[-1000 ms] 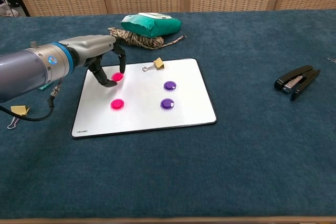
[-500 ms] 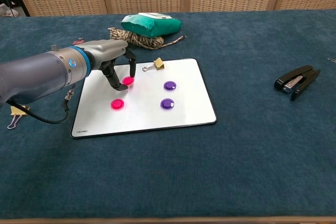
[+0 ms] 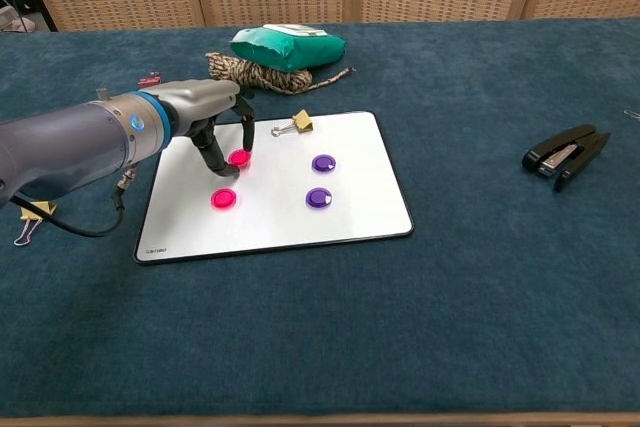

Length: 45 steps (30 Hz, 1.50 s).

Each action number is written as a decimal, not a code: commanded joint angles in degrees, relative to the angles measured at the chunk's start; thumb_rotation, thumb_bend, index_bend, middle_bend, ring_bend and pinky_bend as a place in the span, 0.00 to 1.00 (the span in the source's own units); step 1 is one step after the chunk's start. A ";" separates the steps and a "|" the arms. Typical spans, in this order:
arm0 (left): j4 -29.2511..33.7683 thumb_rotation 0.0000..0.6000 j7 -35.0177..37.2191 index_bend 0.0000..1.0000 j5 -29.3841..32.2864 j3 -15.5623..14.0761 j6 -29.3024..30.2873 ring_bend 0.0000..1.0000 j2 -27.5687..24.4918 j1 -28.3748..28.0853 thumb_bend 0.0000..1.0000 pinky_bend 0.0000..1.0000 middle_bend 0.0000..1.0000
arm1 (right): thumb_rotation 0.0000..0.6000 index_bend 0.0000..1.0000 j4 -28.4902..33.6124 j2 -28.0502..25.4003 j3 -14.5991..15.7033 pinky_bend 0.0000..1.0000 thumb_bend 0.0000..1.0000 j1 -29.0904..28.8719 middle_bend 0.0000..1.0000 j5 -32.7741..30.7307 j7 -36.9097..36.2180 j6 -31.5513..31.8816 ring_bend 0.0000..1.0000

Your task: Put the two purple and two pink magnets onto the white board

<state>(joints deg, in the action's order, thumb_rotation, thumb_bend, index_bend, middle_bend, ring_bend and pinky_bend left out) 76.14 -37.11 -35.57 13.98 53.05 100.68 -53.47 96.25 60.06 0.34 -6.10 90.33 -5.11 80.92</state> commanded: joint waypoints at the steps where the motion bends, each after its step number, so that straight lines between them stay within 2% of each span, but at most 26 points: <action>1: 0.36 1.00 -0.26 0.57 0.61 -0.16 0.14 0.00 -0.26 -0.06 0.34 0.00 0.00 | 1.00 0.23 0.02 -0.01 0.00 0.00 0.00 0.00 0.00 0.03 -0.02 0.01 0.00; 13: 2.06 1.00 -1.81 0.57 2.35 -1.07 1.59 0.00 -0.95 -0.49 0.32 0.00 0.00 | 1.00 0.23 0.14 -0.10 -0.04 0.00 0.00 0.03 0.00 -0.07 0.05 0.01 0.00; 22: 3.38 1.00 -3.02 0.37 4.12 -1.57 2.26 0.00 -1.61 -0.81 0.28 0.00 0.00 | 1.00 0.22 0.25 -0.26 -0.08 0.00 0.00 0.05 0.00 -0.19 -0.12 -0.01 0.00; 26: 4.34 1.00 -3.38 0.32 4.72 -1.77 2.52 0.00 -2.28 -0.79 0.27 0.00 0.00 | 1.00 0.22 0.30 -0.31 -0.10 0.00 0.00 0.06 0.00 -0.15 -0.15 0.05 0.00; 30: 5.86 1.00 -2.94 0.30 4.73 -1.40 3.25 0.00 -3.23 -0.64 0.27 0.00 0.00 | 1.00 0.22 0.37 -0.33 -0.04 0.00 0.00 0.06 0.00 -0.08 -0.17 0.02 0.00; 33: 8.78 1.00 -0.17 0.27 1.93 -0.67 4.06 0.00 -5.64 0.48 0.27 0.00 0.00 | 1.00 0.22 0.36 -0.40 -0.08 0.00 0.00 0.10 0.00 -0.06 -0.26 0.14 0.00; 39: 17.14 1.00 7.09 0.03 -7.11 -0.41 6.35 0.00 -13.38 4.59 0.24 0.00 0.00 | 1.00 0.22 0.41 -0.42 -0.04 0.00 0.00 0.20 0.00 0.32 -0.34 0.51 0.00; 43: 22.96 1.00 11.75 0.00 -15.19 -2.17 9.54 0.00 -19.91 8.88 0.06 0.00 0.00 | 1.00 0.16 0.08 -0.16 -0.07 0.00 0.00 0.38 0.00 1.30 -0.23 1.56 0.00; 45: 25.05 1.00 15.04 0.00 -20.96 -4.04 12.12 0.00 -23.28 12.01 0.01 0.00 0.00 | 1.00 0.11 -0.44 0.17 -0.20 0.00 0.00 0.61 0.00 2.10 -0.18 2.73 0.00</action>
<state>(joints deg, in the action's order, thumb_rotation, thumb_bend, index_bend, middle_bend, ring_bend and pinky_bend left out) 97.00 -26.91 -49.47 12.26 61.48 82.67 -46.00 96.19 59.98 0.23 -5.67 91.89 -5.35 82.92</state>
